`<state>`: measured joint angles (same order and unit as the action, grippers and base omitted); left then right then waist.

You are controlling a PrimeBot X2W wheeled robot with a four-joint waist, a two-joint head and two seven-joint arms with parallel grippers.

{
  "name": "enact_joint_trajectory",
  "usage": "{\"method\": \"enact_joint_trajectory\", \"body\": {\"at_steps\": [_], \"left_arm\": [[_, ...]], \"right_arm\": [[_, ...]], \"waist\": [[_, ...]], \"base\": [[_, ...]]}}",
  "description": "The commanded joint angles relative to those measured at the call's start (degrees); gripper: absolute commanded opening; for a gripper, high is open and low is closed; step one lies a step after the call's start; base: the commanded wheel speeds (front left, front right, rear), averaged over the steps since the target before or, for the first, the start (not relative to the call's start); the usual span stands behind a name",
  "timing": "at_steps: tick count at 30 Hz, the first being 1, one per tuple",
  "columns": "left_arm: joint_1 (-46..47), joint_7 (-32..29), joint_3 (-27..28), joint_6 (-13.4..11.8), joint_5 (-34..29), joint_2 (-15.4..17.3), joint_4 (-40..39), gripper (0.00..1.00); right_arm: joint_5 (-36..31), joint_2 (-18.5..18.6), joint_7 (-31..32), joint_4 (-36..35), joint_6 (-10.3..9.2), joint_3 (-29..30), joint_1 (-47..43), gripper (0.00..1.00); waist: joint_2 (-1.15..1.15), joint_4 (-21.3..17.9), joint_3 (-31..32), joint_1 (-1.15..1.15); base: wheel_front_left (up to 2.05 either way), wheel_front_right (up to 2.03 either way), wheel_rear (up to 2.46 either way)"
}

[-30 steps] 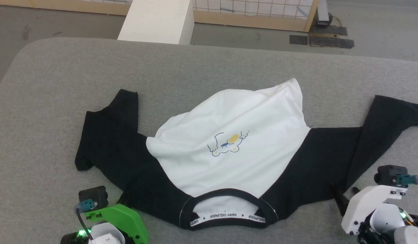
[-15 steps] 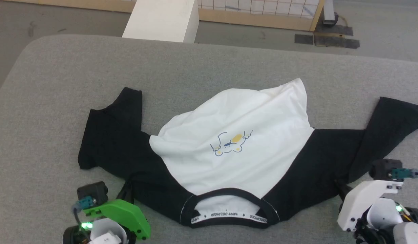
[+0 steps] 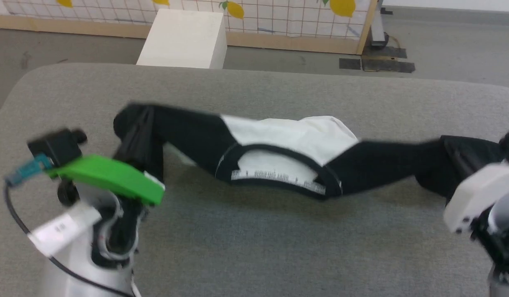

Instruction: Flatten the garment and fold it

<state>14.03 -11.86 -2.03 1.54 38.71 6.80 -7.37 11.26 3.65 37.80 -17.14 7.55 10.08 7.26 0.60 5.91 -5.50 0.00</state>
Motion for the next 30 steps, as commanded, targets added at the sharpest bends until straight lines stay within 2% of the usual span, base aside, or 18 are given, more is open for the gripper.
{"method": "enact_joint_trajectory", "body": {"at_steps": [1, 5, 9, 16, 22, 30], "left_arm": [[3.18, -2.0, 0.32, 0.2, 1.39, 0.88, -1.59, 0.0], [11.24, -8.24, 1.3, -1.36, 5.0, 2.12, -3.95, 0.0], [20.91, -12.05, 3.12, -3.79, 7.3, 3.09, -3.1, 0.0], [38.11, -12.09, 5.93, -6.92, 6.1, 5.68, 2.7, 0.0], [52.45, -8.2, 8.76, -9.3, 4.77, 6.96, 8.86, 0.0], [67.33, 1.84, 13.14, -10.33, 4.54, 6.78, 14.71, 0.0]], "right_arm": [[-0.38, 1.16, 1.44, -1.56, -0.06, -0.48, 3.39, 0.0], [-0.34, 5.12, 5.88, -3.14, -0.06, -2.05, 12.76, 0.0], [-0.71, 9.35, 8.79, -0.41, -0.06, -3.63, 24.44, 0.0], [-4.14, 13.91, 8.43, 9.52, -0.06, -7.98, 46.63, 0.0], [-8.41, 13.87, 2.89, 18.63, -0.06, -10.77, 63.4, 0.0], [-14.58, 9.8, -9.69, 28.27, -0.06, -6.87, 80.92, 0.0]], "waist": [[-0.6, -0.74, -0.64, 0.0], [-0.6, -1.86, -3.42, 0.0], [-0.6, -2.74, -8.44, 0.0], [-0.6, -4.73, -19.03, 0.0], [-0.6, -6.64, -26.87, 0.0], [-0.6, -7.54, -32.28, 0.0]], "base": [[0.0, 0.0, 0.0], [0.0, 0.0, 0.0], [0.0, 0.0, 0.0], [0.0, 0.0, 0.0], [0.0, 0.0, 0.0], [0.0, 0.0, 0.0]]}}
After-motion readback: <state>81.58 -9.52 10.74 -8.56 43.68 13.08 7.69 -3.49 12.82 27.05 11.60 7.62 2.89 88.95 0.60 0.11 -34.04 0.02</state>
